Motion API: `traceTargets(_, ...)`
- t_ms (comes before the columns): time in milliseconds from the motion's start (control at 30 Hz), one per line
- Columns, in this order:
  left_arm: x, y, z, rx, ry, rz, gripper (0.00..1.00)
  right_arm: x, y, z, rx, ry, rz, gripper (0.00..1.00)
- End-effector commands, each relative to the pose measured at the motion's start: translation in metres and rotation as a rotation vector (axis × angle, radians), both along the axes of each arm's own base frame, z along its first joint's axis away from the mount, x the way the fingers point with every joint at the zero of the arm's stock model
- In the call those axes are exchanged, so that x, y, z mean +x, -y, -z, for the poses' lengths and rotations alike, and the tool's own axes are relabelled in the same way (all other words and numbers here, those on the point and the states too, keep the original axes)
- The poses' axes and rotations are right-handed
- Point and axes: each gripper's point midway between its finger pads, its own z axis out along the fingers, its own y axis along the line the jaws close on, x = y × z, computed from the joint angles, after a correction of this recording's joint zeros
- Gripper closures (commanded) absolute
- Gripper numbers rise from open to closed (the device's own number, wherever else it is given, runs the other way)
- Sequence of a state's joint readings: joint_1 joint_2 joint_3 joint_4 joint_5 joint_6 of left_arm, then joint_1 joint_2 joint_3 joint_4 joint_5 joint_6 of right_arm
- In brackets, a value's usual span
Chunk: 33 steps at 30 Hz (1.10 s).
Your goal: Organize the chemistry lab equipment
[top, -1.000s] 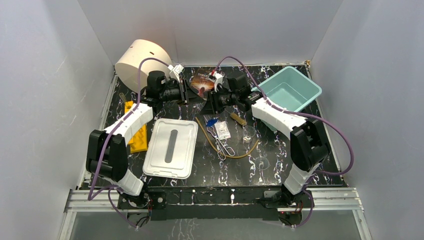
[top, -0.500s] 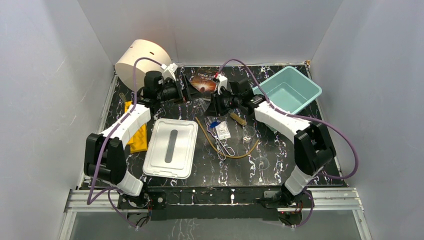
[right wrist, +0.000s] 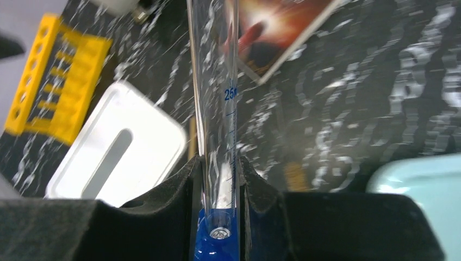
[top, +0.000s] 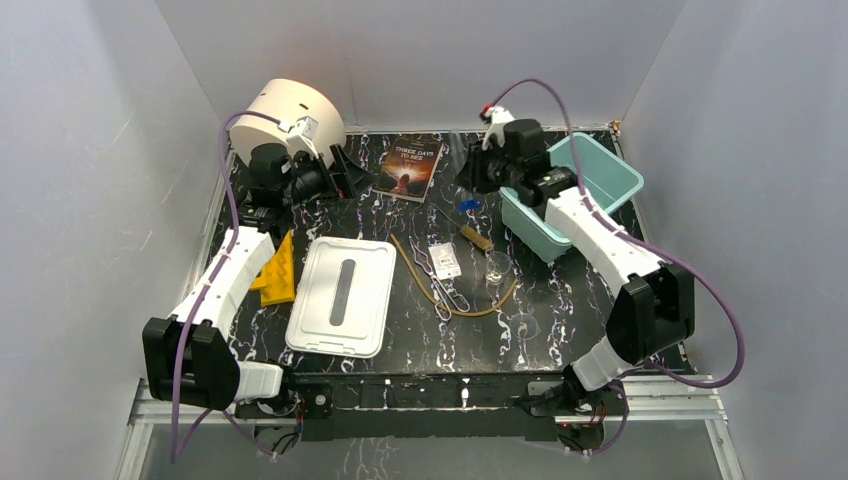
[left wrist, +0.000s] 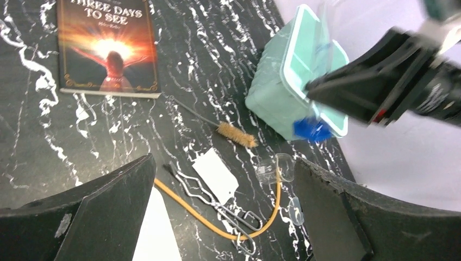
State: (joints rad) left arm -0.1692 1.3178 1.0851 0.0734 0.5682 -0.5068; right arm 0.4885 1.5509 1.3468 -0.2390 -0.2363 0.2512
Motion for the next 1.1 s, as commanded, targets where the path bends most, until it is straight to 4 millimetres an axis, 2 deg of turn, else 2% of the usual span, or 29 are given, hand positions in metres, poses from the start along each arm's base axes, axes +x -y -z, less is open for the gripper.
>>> traceTargets(0,-0.005,-0.018,0.012,0.084,0.001,-0.073,0.02,0.048,0.063,-0.05,-0.063,0.132,0.258,0.77)
traceTargets(100,-0.012,-0.018,0.014,0.078,-0.018,-0.066,0.02,0.069,0.117,-0.053,-0.088,0.135,0.475,0.76)
traceTargets(200,-0.019,-0.01,0.011,0.046,-0.04,-0.012,0.02,0.081,0.165,-0.05,-0.092,0.099,0.667,0.76)
traceTargets(333,-0.027,-0.005,0.014,0.045,-0.071,0.033,0.02,0.091,0.2,-0.027,-0.092,-0.006,0.829,0.76)
traceTargets(533,-0.042,0.005,0.015,0.055,-0.052,0.122,0.02,0.097,0.22,0.018,-0.124,-0.135,0.976,0.77)
traceTargets(700,-0.043,0.01,0.022,0.082,-0.057,0.159,0.02,0.09,0.221,0.069,-0.124,-0.281,1.046,0.76)
traceTargets(867,-0.028,0.01,0.023,0.114,-0.059,0.143,0.02,0.095,0.225,0.098,-0.087,-0.344,1.081,0.76)
traceTargets(1067,-0.008,0.011,0.032,0.143,-0.105,0.137,0.02,0.113,0.232,0.13,-0.033,-0.457,1.102,0.76)
